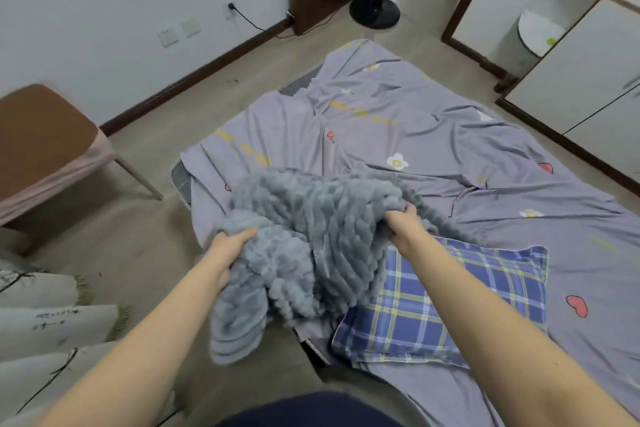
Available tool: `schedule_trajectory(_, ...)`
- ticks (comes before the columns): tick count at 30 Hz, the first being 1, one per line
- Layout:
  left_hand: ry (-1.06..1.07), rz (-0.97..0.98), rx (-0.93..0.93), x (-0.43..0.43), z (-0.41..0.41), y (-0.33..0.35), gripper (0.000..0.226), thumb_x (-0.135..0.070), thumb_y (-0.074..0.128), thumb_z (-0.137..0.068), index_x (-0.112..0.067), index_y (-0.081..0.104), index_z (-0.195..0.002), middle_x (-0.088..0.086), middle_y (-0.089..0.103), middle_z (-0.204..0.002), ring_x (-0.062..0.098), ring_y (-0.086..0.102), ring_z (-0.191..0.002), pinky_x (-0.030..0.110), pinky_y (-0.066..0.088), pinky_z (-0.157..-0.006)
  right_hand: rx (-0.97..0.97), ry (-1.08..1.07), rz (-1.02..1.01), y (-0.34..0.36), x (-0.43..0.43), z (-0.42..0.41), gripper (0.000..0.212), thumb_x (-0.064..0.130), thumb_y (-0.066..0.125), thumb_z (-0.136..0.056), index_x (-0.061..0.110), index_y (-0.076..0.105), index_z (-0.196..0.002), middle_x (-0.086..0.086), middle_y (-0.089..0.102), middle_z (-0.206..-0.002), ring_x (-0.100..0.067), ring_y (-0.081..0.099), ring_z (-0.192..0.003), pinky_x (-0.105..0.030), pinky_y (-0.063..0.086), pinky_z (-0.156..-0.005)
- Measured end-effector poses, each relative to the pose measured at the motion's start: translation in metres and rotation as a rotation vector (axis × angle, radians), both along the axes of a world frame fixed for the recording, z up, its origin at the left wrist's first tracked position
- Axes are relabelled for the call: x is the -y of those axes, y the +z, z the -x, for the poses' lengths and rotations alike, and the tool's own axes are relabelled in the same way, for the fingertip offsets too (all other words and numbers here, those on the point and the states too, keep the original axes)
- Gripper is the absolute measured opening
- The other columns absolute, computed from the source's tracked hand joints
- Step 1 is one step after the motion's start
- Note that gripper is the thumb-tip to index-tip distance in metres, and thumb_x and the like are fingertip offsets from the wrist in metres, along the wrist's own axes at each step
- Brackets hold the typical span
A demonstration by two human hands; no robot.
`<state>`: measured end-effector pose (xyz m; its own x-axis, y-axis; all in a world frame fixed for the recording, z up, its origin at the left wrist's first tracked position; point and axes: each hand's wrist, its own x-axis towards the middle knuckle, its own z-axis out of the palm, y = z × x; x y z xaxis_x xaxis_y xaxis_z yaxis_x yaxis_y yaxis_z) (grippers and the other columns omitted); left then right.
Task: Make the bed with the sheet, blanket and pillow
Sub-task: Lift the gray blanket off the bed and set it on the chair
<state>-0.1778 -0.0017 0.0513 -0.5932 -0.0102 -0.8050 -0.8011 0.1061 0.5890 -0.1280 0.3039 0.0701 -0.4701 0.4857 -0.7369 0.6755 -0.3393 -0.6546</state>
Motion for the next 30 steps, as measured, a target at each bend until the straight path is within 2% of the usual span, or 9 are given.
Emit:
schedule_trajectory(4, -0.098, -0.201, 0.086, -0.030, -0.002, -0.017, 0.041, -0.042, 0.065, -0.085, -0.019, 0.065, -0.119, 0.006, 0.072, -0.114, 0.028, 0.068, -0.102, 0.041, 0.053, -0.092, 0.037, 0.193, -0.058, -0.031, -0.028, 0.007, 0.060, 0.038, 0.052, -0.096, 0.025, 0.027, -0.149, -0.007, 0.040, -0.147, -0.029, 0.052, -0.121, -0.040, 0.047, -0.088)
schedule_trajectory(7, -0.365, -0.160, 0.010, -0.047, 0.005, -0.040, 0.042, -0.029, 0.058, -0.093, -0.026, 0.055, -0.134, -0.004, 0.059, -0.132, 0.020, 0.054, -0.123, 0.039, 0.041, -0.107, 0.097, 0.323, -0.186, -0.060, -0.042, 0.011, 0.087, 0.052, 0.065, -0.084, 0.024, 0.020, -0.152, -0.005, 0.023, -0.159, -0.031, 0.033, -0.140, -0.049, 0.037, -0.108)
schedule_trajectory(11, -0.522, 0.526, -0.504, -0.032, 0.020, -0.091, 0.060, -0.023, 0.079, -0.077, -0.026, 0.051, -0.130, 0.009, 0.044, -0.131, 0.029, 0.045, -0.125, 0.043, 0.038, -0.106, 0.189, 0.420, -0.200, -0.107, -0.056, 0.011, 0.125, 0.060, 0.079, -0.063, 0.023, 0.003, -0.154, -0.004, 0.006, -0.162, -0.032, 0.018, -0.147, -0.056, 0.028, -0.114)
schedule_trajectory(14, -0.290, 0.742, -0.166, -0.016, 0.024, -0.130, 0.113, -0.038, 0.085, -0.065, -0.036, 0.007, -0.147, 0.007, 0.010, -0.154, 0.032, 0.014, -0.142, 0.057, 0.020, -0.113, 0.206, 0.409, -0.144, -0.141, -0.063, 0.015, 0.141, 0.064, 0.084, -0.048, 0.024, 0.001, -0.154, -0.005, 0.003, -0.162, -0.034, 0.017, -0.147, -0.058, 0.029, -0.113)
schedule_trajectory(17, -0.299, 0.732, 0.057, -0.013, 0.032, -0.168, 0.115, -0.040, 0.072, -0.077, -0.039, -0.019, -0.147, 0.008, -0.015, -0.160, 0.032, -0.011, -0.147, 0.064, 0.003, -0.114, 0.243, 0.396, -0.132, -0.170, -0.066, 0.024, 0.150, 0.067, 0.085, -0.037, 0.026, 0.000, -0.154, -0.006, 0.002, -0.162, -0.034, 0.016, -0.147, -0.058, 0.028, -0.114)
schedule_trajectory(21, -0.482, 0.856, 0.035, -0.024, 0.053, -0.206, 0.108, -0.061, 0.054, -0.077, -0.036, -0.024, -0.147, 0.005, -0.021, -0.160, 0.033, -0.021, -0.146, 0.070, -0.010, -0.108, 0.388, 0.478, -0.356, -0.214, -0.079, 0.037, 0.134, 0.063, 0.081, -0.058, 0.028, -0.007, -0.153, -0.011, -0.001, -0.161, -0.036, 0.004, -0.148, -0.056, 0.014, -0.119)
schedule_trajectory(25, -0.570, 0.866, -0.028, -0.041, 0.070, -0.229, 0.132, -0.084, 0.055, -0.054, -0.034, -0.028, -0.145, 0.004, 0.012, -0.162, 0.027, -0.006, -0.149, 0.069, -0.023, -0.101, 0.199, 0.424, -0.080, -0.243, -0.080, 0.057, 0.119, 0.034, 0.079, -0.078, 0.029, -0.014, -0.152, 0.007, 0.029, -0.148, -0.022, 0.039, -0.133, -0.050, 0.036, -0.111)
schedule_trajectory(28, -0.578, 0.822, -0.078, -0.062, 0.071, -0.235, 0.129, -0.083, 0.057, -0.057, -0.032, -0.018, -0.149, -0.003, 0.067, -0.114, 0.026, 0.044, -0.133, 0.065, -0.018, -0.108, 0.340, 0.409, 0.053, -0.249, -0.059, 0.071, 0.068, 0.035, 0.067, -0.087, 0.017, 0.036, -0.144, -0.010, 0.057, -0.130, -0.030, 0.059, -0.110, -0.047, 0.051, -0.094)
schedule_trajectory(30, -0.648, 0.786, -0.070, -0.075, 0.067, -0.231, 0.107, -0.081, 0.054, -0.064, -0.035, 0.013, -0.151, -0.006, 0.067, -0.106, 0.028, 0.052, -0.122, 0.059, 0.001, -0.114, 0.415, 0.497, 0.100, -0.244, -0.041, 0.071, 0.031, 0.039, 0.056, -0.095, 0.010, 0.061, -0.103, -0.013, 0.064, -0.094, -0.028, 0.061, -0.080, -0.037, 0.052, -0.070)
